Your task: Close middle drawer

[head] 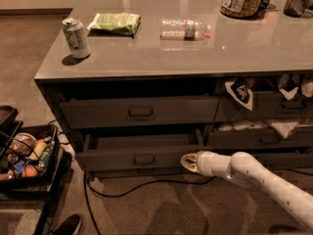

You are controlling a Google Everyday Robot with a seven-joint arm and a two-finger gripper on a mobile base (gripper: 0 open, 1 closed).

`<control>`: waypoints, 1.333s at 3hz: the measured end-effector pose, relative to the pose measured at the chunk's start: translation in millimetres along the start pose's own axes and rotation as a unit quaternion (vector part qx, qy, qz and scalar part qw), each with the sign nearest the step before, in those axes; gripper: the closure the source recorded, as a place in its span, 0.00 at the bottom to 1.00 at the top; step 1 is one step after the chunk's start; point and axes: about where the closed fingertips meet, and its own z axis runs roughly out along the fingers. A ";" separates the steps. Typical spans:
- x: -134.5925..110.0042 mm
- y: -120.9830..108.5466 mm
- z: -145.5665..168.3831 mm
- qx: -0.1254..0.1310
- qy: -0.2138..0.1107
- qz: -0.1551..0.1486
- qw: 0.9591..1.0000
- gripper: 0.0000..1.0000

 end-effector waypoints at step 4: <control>58.5 12.6 15.9 0.005 0.031 0.004 1.000 1.00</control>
Offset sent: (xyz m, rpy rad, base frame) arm -0.0004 -0.0458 -0.0448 -0.0890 0.0614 -0.0743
